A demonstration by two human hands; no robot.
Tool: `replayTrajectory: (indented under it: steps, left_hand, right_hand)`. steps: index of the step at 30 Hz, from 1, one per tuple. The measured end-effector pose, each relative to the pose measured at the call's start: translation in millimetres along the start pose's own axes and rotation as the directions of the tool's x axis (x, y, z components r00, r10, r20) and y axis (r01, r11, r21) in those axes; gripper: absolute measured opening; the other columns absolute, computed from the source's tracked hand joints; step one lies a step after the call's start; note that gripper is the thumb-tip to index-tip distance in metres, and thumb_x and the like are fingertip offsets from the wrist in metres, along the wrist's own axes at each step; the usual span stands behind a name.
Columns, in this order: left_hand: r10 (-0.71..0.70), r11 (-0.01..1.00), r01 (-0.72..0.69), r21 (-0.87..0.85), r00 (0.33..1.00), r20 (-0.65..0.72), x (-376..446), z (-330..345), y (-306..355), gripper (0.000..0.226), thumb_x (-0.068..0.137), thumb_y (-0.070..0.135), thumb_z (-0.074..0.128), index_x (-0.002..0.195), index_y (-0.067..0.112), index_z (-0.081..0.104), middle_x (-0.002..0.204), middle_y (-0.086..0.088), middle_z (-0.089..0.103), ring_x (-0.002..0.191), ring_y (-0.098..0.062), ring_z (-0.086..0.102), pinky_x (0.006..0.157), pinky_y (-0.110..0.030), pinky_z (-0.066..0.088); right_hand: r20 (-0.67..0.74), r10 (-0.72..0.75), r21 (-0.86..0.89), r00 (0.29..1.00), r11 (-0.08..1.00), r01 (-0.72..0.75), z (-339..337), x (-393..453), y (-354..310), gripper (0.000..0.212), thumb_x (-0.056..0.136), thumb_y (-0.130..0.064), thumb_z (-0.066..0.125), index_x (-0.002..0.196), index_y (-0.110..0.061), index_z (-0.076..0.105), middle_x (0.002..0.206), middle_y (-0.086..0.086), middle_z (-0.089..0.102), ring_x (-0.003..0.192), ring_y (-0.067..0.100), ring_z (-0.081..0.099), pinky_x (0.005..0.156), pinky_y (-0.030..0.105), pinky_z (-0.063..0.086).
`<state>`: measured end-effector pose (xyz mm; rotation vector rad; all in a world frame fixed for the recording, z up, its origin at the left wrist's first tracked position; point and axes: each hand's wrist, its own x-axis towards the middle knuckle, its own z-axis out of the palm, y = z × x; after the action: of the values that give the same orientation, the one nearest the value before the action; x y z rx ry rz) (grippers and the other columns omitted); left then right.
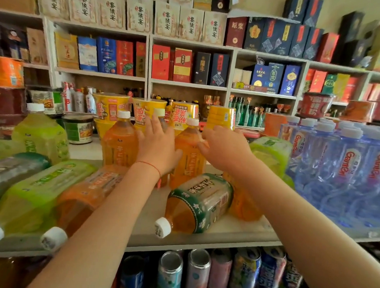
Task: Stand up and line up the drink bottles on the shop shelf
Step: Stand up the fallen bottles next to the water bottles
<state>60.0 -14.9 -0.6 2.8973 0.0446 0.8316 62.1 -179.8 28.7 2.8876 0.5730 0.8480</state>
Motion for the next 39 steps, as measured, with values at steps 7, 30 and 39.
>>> replayTrajectory:
  steps: [7,30,39]
  left_hand:
    - [0.346,0.856,-0.405,-0.321,0.911,-0.226,-34.1,-22.4,43.1,0.033,0.096,0.041,0.049,0.117,0.023,0.067,0.115,0.0,0.062,0.101,-0.02,0.059,0.088,-0.039,0.049]
    - [0.136,0.894,0.048,-0.446,0.918,0.372,-33.6,12.5,152.5,0.069,0.088,0.05,0.07,0.146,0.029,0.038,0.117,0.019,0.052,0.116,-0.009,0.051,0.083,-0.017,0.04]
    - [0.142,0.92,0.081,-0.384,0.843,0.519,-0.4,44.5,172.3,0.1,0.059,0.089,0.048,0.144,0.037,0.043,0.142,0.002,0.055,0.126,-0.022,0.053,0.107,-0.042,0.043]
  right_hand:
    - [-0.222,-0.002,-0.061,0.975,0.998,-0.012,10.5,-57.2,53.8,0.038,0.09,-0.044,0.043,0.108,-0.019,0.066,0.111,0.006,0.065,0.111,0.031,0.057,0.105,0.051,0.036]
    - [-0.617,0.084,0.595,0.782,0.7,0.395,22.3,-27.7,124.2,0.026,0.091,-0.039,0.062,0.105,-0.017,0.066,0.098,-0.005,0.067,0.095,0.02,0.056,0.077,0.039,0.046]
    - [-0.415,0.211,0.881,0.885,0.337,0.333,22.6,9.5,123.5,0.016,0.096,-0.025,0.063,0.096,-0.01,0.064,0.08,-0.01,0.061,0.072,-0.001,0.052,0.064,0.02,0.042]
